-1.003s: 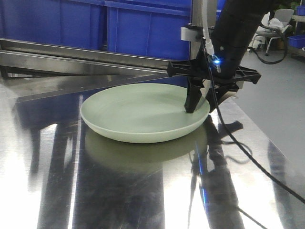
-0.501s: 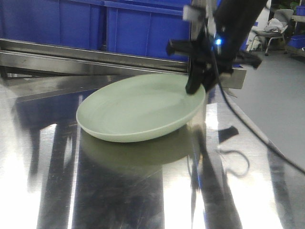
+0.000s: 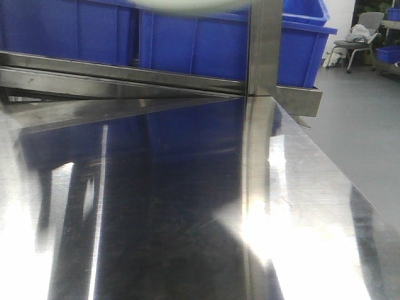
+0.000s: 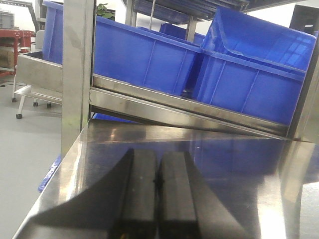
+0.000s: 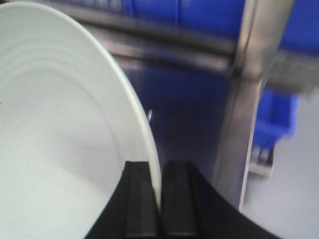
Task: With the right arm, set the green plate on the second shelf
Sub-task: 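Lift the plate off the table with the right gripper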
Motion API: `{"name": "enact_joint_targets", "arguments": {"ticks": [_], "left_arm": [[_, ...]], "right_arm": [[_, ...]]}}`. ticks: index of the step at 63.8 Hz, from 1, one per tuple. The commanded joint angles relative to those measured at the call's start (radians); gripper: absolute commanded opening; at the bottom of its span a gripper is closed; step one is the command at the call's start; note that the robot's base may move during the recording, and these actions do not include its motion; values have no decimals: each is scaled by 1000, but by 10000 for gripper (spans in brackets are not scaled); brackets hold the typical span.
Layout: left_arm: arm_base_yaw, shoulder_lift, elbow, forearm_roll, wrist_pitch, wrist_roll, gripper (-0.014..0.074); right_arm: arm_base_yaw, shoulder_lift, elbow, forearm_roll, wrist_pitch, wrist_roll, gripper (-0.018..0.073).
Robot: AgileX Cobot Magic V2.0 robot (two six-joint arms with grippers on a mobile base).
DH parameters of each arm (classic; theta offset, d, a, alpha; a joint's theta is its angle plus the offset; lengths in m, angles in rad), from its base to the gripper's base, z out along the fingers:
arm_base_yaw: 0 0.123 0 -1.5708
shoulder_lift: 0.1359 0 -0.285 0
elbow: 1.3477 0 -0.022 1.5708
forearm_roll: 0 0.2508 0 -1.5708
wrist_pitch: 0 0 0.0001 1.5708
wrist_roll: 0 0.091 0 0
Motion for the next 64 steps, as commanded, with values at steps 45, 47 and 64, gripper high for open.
{"name": "enact_joint_targets", "arguments": {"ticks": [45, 47, 64], "left_arm": [[3, -19, 41, -1, -81, -3, 130], [3, -19, 41, -1, -81, -3, 130], [3, -19, 41, -1, -81, -3, 130]], "right_arm": [[-6, -766, 675, -513, -357, 380, 56], [-6, -782, 695, -513, -353, 397, 56], [-6, -1003, 849, -532, -274, 419, 56]]}}
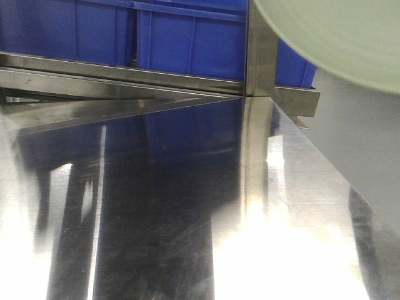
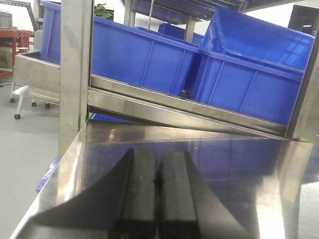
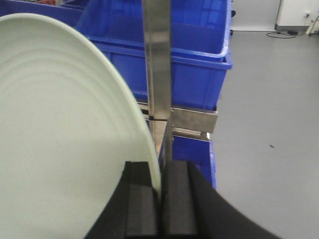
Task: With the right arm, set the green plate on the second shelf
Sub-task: 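Lift the plate off the table with the right gripper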
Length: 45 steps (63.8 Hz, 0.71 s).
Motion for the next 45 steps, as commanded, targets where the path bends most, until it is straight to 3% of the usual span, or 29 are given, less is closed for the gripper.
{"name": "enact_joint_targets", "arguments": {"ticks": [1, 22, 35, 45], "left_arm": [[3, -19, 41, -1, -81, -3, 130], [3, -19, 41, -1, -81, -3, 130], [3, -19, 41, -1, -81, -3, 130], [3, -19, 41, -1, -81, -3, 130]], "right_arm": [[-6, -84, 4, -29, -70, 17, 56], [-6, -352, 80, -29, 93, 53, 56], [-6, -367, 133, -29, 30, 53, 56], [-6, -367, 181, -29, -107, 53, 56]]}}
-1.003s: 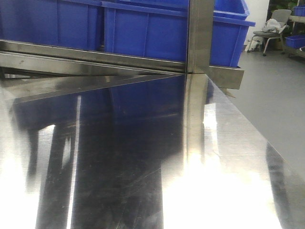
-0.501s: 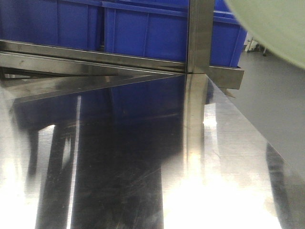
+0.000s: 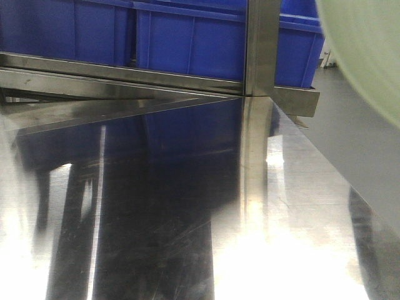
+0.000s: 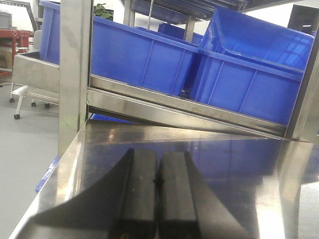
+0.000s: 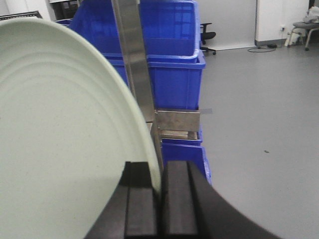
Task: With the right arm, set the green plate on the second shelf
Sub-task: 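Lift the plate off the table with the right gripper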
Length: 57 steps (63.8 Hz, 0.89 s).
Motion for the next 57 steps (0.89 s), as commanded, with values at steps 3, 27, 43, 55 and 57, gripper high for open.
{"name": "enact_joint_targets", "arguments": {"ticks": [3, 27, 43, 55, 57], "left_arm": [[3, -19, 41, -1, -81, -3, 130], [3, -19, 41, -1, -81, -3, 130], [3, -19, 41, -1, -81, -3, 130], [3, -19, 41, -1, -81, -3, 130], [3, -19, 41, -1, -81, -3, 130]], "right_arm": [[-4, 15, 1, -28, -252, 9, 56], [-4, 15, 34, -63, -412, 8, 56], [-4, 15, 34, -63, -412, 8, 56], [-4, 15, 34, -63, -412, 8, 56], [-4, 15, 34, -63, -412, 8, 56]]}}
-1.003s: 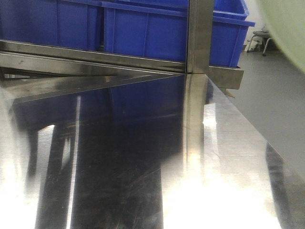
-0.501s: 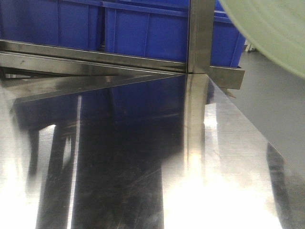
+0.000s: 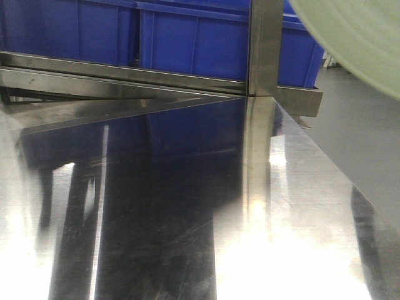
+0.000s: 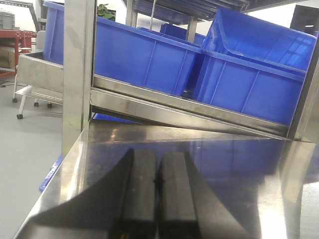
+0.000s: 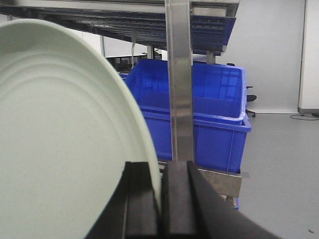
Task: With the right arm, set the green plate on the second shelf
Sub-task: 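Lift the plate off the table with the right gripper, then drive the base to the shelf rack holding the plate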
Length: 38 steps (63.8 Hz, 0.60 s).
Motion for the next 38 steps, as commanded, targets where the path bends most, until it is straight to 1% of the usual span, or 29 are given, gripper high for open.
{"name": "enact_joint_targets", "arguments": {"ticks": [1, 38], "left_arm": [[3, -19, 41, -1, -81, -3, 130], [3, -19, 41, -1, -81, -3, 130]], "right_arm": [[-4, 15, -29, -14, -105, 8, 56], [-4, 15, -29, -14, -105, 8, 56]]}}
